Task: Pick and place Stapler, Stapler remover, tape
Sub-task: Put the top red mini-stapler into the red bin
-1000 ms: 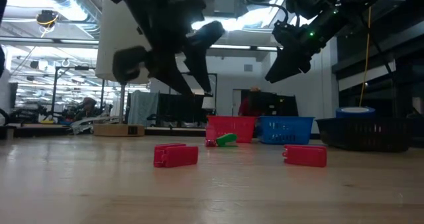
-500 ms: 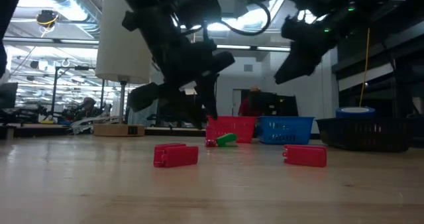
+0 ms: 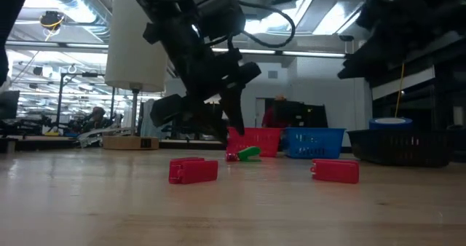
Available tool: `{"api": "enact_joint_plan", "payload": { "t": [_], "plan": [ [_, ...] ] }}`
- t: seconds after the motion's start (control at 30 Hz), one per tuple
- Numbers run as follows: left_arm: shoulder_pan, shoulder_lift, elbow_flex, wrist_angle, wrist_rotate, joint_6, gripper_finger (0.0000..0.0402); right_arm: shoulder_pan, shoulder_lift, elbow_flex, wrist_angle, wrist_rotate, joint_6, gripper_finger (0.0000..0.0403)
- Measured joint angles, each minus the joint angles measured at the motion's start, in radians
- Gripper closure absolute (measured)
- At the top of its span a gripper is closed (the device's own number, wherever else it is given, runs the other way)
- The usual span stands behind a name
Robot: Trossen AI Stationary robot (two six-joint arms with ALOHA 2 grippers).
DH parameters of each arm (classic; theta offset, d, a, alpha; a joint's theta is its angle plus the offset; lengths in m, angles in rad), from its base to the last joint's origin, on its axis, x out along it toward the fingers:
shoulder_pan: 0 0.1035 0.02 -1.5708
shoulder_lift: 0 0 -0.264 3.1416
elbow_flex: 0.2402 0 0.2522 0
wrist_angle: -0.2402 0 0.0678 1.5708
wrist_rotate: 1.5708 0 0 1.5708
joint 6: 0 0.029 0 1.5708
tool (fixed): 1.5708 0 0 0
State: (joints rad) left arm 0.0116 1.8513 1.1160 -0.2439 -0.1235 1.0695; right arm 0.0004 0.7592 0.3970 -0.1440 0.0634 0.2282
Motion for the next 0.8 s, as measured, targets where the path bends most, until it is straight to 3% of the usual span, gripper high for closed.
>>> {"api": "enact_joint_plan", "payload": {
  "t": [0.23, 0.37, 0.5, 0.67, 0.8],
  "plan": [
    [0.011, 0.041, 0.0, 0.013, 0.029, 0.015, 0.0252, 0.156, -0.177, -0.154, 0.137, 0.15, 0.072, 0.0206],
    [0.011, 0.067, 0.002, 0.017, 0.026, 0.024, 0.0252, 0.234, -0.232, -0.224, 0.227, 0.185, 0.055, 0.0206],
    [0.011, 0.07, 0.002, 0.024, 0.021, 0.004, 0.0252, 0.277, -0.259, -0.284, 0.288, 0.175, 0.05, 0.0205],
    [0.011, 0.067, 0.002, 0.035, 0.014, -0.037, 0.0252, 0.311, -0.284, -0.392, 0.487, 0.119, -0.025, 0.0205],
    [0.011, 0.065, 0.002, 0.036, 0.009, -0.046, 0.0252, 0.319, -0.287, -0.39, 0.484, 0.116, -0.07, 0.0205]
  ]
}}
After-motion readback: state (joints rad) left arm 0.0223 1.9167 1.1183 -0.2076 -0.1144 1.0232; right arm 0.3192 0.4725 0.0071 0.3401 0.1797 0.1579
